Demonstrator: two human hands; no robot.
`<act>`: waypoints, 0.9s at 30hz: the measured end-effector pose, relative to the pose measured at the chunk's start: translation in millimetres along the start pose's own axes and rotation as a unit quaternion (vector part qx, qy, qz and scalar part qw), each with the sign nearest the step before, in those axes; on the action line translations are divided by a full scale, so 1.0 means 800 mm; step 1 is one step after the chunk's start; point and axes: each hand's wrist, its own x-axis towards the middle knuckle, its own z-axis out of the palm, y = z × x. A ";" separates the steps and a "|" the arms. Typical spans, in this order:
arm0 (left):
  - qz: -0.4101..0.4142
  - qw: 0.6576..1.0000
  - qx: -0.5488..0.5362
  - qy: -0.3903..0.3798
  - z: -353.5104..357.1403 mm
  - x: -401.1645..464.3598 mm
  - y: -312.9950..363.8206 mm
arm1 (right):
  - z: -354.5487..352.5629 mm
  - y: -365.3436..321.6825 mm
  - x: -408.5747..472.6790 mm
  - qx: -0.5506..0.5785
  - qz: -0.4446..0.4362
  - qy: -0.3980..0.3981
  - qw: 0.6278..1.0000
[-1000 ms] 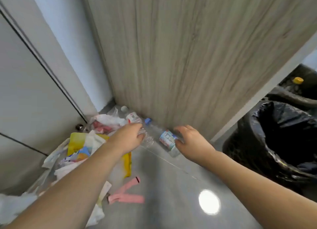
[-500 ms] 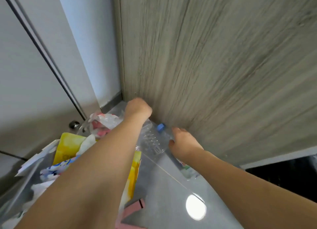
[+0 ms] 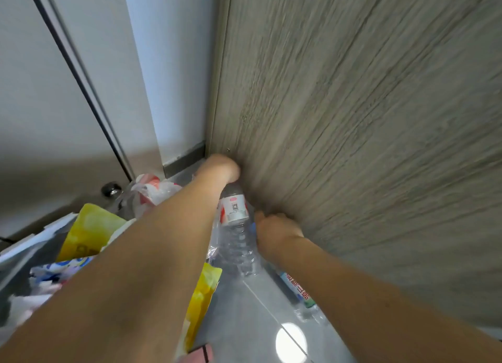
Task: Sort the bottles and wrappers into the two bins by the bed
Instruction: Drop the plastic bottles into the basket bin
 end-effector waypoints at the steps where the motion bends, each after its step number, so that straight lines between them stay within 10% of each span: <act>1: 0.014 1.000 -0.004 0.012 -0.009 -0.015 0.007 | 0.004 -0.001 -0.001 -0.013 -0.004 -0.010 1.000; 11: 0.199 0.973 -0.005 0.117 -0.068 -0.162 0.036 | -0.042 0.026 -0.073 0.097 -0.030 -0.077 0.992; 27: 0.393 0.886 0.246 0.009 -0.036 -0.486 0.206 | -0.133 0.208 -0.352 0.312 0.011 -0.128 0.941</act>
